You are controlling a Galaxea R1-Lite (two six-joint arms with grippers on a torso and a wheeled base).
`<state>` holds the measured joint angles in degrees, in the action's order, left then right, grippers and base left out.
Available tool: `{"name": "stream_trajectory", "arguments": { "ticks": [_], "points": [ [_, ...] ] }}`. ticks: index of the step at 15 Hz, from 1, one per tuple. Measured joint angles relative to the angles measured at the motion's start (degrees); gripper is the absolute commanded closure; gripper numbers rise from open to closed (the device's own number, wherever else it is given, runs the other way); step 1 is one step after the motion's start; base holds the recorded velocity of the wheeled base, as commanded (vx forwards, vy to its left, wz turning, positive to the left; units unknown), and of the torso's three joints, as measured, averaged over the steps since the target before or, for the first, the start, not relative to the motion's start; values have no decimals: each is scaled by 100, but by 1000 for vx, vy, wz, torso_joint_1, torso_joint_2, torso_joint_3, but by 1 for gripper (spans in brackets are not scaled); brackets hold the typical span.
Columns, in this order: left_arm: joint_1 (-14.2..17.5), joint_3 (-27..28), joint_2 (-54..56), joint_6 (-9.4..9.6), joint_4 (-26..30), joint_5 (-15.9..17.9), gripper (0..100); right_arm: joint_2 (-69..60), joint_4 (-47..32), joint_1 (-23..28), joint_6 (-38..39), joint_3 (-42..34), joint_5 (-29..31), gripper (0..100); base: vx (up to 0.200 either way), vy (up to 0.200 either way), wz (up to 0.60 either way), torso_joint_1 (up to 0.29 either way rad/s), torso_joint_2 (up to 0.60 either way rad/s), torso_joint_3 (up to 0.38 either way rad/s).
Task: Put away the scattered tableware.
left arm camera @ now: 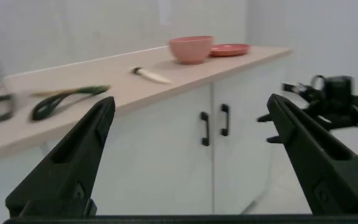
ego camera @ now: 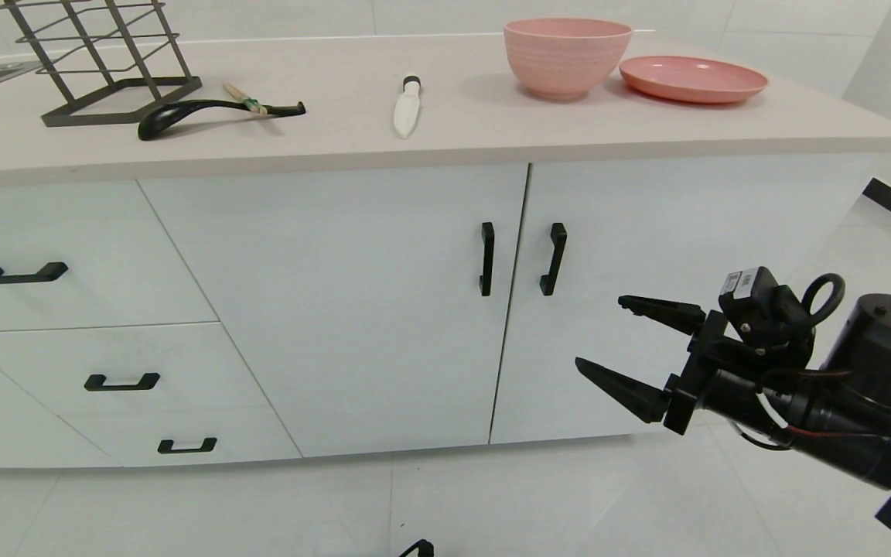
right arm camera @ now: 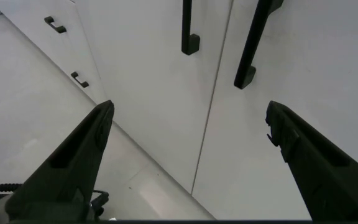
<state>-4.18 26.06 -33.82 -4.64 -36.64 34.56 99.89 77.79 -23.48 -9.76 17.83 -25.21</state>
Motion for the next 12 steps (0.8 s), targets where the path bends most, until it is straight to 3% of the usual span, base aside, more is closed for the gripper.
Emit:
{"name": "stream_trajectory", "arguments": {
  "ticks": [2,4,7,8,9,12],
  "points": [
    [-562,-148,-1114,356,-963,597,0,5,46,0,-5,-6,0,0,0,0,0,0,0,0],
    [-1101,-223,-2116,584,-1393,883,0,20,77,-5,-5,96,-2,0,0,0,0,0,0,0],
    [-1477,-178,-3633,334,-1868,1248,0,77,107,-27,-9,418,-169,0,0,0,0,0,0,0],
    [-1755,-116,-4102,339,-2066,1323,0,121,115,-22,-28,449,-249,0,0,0,0,0,0,0],
    [-2054,20,-4548,478,-2174,1345,0,171,128,-16,-60,503,-267,0,0,0,0,0,0,0],
    [-2651,979,-5803,1566,-2152,1268,0,347,141,-30,-79,770,-279,0,0,0,0,0,0,0]
  ]
}}
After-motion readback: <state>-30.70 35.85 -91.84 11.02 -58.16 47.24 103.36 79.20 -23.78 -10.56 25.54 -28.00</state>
